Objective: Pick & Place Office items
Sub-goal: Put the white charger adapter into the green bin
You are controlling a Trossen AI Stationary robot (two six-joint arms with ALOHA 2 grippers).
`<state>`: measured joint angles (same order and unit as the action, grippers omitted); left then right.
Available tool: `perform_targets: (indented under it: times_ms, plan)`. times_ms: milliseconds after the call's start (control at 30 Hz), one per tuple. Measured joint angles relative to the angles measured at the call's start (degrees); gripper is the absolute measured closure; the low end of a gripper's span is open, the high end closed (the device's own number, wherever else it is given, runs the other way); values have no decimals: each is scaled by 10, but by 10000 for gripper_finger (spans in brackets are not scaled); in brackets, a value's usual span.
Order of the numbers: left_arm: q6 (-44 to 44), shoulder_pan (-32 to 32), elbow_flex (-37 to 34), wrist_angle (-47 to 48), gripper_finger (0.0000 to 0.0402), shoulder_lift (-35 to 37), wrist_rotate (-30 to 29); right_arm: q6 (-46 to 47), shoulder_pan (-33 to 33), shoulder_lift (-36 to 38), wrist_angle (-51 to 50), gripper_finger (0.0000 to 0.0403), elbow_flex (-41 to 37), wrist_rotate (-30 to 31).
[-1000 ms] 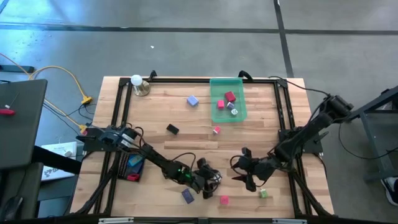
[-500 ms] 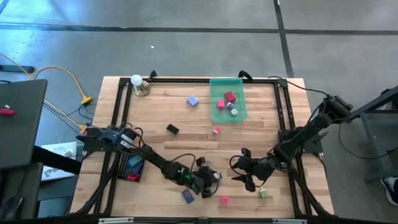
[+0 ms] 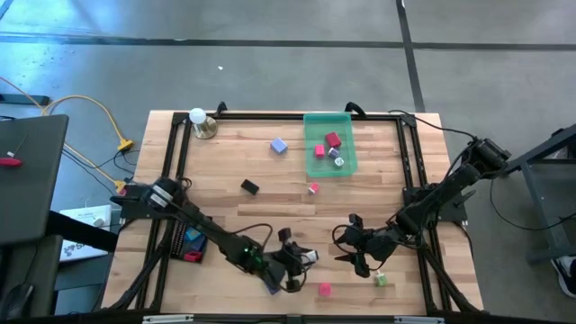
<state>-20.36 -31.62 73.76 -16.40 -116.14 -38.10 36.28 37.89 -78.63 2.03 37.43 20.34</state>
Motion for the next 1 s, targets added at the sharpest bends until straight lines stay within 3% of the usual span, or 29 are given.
perform_targets:
  times_ms: [433, 767, 1000]
  plan:
    - [-24, 0, 1, -5, 279, 19, 0, -125, 12, -2, 110, 180, 0, 81]
    - [-36, 0, 1, -6, 279, 19, 0, -229, 11, -79, 256, 180, 0, 78]
    - [-37, 0, 1, -7, 279, 19, 6, -270, 5, -99, 294, 180, 0, 81]
